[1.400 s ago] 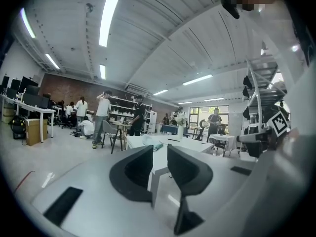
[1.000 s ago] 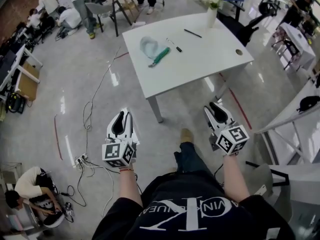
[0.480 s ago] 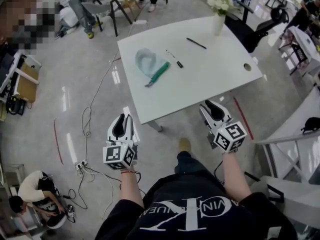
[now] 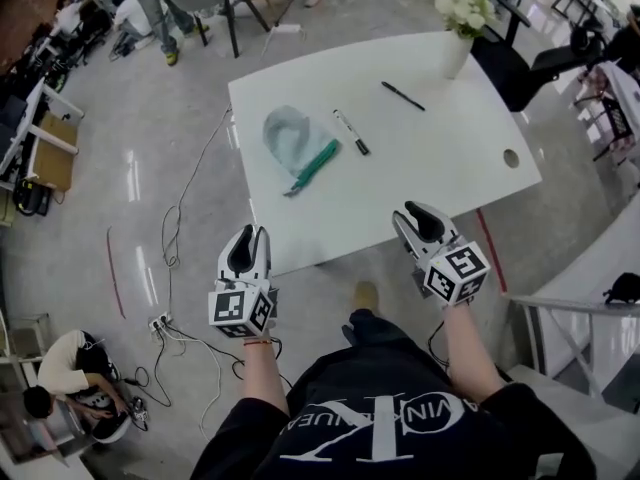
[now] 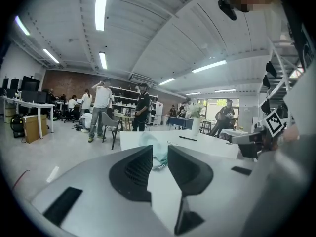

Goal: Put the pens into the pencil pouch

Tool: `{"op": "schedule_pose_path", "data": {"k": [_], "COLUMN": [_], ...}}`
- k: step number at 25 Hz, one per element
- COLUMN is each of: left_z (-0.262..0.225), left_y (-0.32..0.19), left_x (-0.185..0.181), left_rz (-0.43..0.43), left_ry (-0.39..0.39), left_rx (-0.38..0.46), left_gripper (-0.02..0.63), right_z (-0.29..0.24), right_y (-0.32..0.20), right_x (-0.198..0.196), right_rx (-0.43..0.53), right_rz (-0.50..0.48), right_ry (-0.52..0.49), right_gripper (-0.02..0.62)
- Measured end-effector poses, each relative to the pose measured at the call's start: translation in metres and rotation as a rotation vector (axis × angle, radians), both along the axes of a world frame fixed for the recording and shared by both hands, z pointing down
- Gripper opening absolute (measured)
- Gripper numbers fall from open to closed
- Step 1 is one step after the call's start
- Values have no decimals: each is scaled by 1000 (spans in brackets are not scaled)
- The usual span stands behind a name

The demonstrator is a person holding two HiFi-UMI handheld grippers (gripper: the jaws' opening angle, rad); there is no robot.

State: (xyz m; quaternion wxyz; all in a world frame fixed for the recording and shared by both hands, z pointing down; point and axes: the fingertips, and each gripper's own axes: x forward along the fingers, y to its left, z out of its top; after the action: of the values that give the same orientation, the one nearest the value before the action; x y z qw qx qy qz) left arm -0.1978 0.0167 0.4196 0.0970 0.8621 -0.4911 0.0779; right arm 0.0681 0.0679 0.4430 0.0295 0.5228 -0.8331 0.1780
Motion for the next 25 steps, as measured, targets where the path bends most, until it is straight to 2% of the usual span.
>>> {"op": "schedule_pose_path", "data": {"k": [6, 10, 18, 25], "left_z": [4, 11, 32, 52], "left_y": [-20, -25, -43, -85], "left_x": [17, 32, 62, 88], "left_rz": [-18, 1, 80, 178], "left_ry": [-12, -31, -145, -265], "left_rx": [-9, -32, -63, -60], "left_gripper": [95, 112, 133, 158], "right_z": [10, 15, 34, 41], "right_y": [-32, -46, -58, -84], "right_x": [4, 7, 5, 17], "right_rx": [-16, -27, -75, -95], "right_rz": [-67, -87, -105, -89], "right_ry": [6, -1, -27, -14], "right_gripper": [114, 114, 114, 114]}}
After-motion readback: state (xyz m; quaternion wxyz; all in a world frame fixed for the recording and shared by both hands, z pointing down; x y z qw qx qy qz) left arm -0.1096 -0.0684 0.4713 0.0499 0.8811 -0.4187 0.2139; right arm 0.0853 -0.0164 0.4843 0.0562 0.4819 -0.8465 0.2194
